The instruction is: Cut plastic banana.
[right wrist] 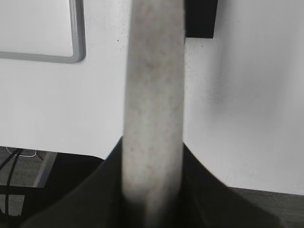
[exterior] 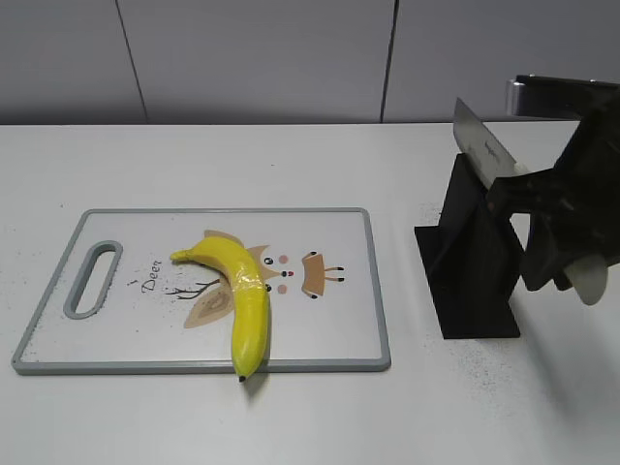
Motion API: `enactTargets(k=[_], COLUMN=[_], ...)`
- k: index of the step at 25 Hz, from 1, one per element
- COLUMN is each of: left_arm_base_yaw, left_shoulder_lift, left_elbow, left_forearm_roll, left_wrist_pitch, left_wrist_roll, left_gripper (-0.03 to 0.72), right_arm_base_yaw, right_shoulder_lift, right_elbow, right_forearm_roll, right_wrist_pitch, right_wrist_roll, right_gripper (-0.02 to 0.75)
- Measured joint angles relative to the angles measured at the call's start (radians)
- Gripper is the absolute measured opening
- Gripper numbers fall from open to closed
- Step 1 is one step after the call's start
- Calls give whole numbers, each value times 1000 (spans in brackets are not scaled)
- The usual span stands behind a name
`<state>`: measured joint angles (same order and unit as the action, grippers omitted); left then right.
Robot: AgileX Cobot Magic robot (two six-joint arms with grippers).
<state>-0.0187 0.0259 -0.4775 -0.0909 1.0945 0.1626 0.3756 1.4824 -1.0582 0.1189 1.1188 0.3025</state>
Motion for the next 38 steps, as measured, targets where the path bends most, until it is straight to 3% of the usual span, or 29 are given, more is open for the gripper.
enactTargets(k=[16, 22, 26, 31, 35, 38], left_arm_base_yaw=[0, 0, 0, -3, -39, -101], left_shoulder_lift=[0, 7, 54, 167, 306, 423], left_elbow=[0, -11, -56, -79, -113, -160], left_forearm_roll=[0, 0, -2, -129, -237, -254], left_wrist_pitch=[0, -3, -43, -180, -231, -240], left_wrist_roll=[0, 16, 84, 298, 456, 524], left_gripper=[559, 552, 536, 531, 531, 531], right_arm_base_yaw=[0, 0, 0, 0, 0, 7], right_shoulder_lift=[-152, -152, -151, -117, -68, -30], right_elbow=[-106, -123, -123, -126, -126, -127], right_forearm_roll=[-44, -37, 27, 144, 149, 150], right_wrist_pitch=[54, 59, 59, 58, 57, 51], right_wrist_roll=[-25, -373, -707, -1098, -1226, -1288], right_gripper=[167, 167, 167, 167, 167, 167])
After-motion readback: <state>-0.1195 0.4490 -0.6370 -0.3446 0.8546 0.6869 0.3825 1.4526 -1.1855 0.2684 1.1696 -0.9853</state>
